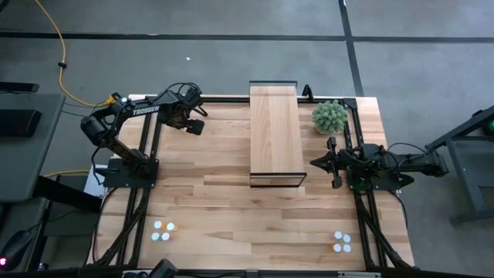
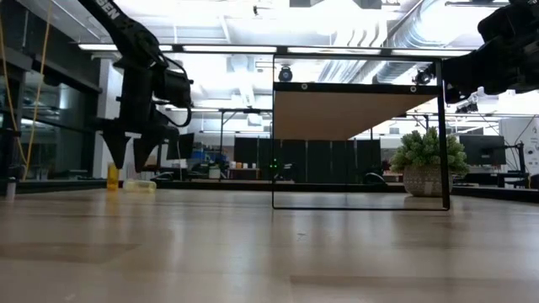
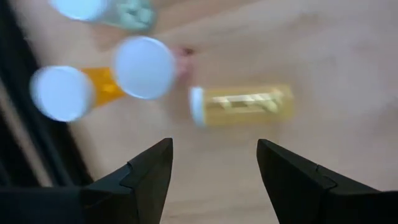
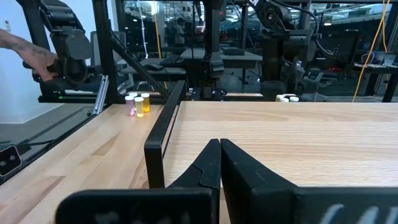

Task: Pick and place medicine bottles onto shelf by color
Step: Put the top yellow pill bottle on the shelf

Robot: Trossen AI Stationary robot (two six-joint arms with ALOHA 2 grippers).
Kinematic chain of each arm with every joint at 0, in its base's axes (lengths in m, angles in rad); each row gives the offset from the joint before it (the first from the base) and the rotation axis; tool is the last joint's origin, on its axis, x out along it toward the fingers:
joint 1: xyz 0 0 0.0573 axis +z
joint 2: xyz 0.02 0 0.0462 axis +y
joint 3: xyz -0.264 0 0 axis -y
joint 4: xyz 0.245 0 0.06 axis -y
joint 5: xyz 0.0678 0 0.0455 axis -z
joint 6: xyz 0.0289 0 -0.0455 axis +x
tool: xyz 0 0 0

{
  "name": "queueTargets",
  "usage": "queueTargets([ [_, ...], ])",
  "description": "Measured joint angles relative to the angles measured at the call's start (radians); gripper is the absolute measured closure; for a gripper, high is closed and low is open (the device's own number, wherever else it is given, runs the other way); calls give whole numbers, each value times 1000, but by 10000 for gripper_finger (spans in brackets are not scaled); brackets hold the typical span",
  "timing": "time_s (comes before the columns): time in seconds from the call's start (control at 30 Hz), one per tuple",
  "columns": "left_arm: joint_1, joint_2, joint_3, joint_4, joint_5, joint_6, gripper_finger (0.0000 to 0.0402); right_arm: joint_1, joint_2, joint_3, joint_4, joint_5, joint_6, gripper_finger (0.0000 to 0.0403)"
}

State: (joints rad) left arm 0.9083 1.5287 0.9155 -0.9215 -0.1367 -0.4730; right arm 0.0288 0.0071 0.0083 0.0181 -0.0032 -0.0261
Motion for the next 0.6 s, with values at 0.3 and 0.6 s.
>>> queueTargets([
  [0.3, -57, -106, 0, -33, 47, 171, 179, 0, 0, 0, 0, 0, 0, 402],
  [0.6, -233, 20, 72, -55, -62, 367, 179, 0, 0, 0, 0, 0, 0, 402],
])
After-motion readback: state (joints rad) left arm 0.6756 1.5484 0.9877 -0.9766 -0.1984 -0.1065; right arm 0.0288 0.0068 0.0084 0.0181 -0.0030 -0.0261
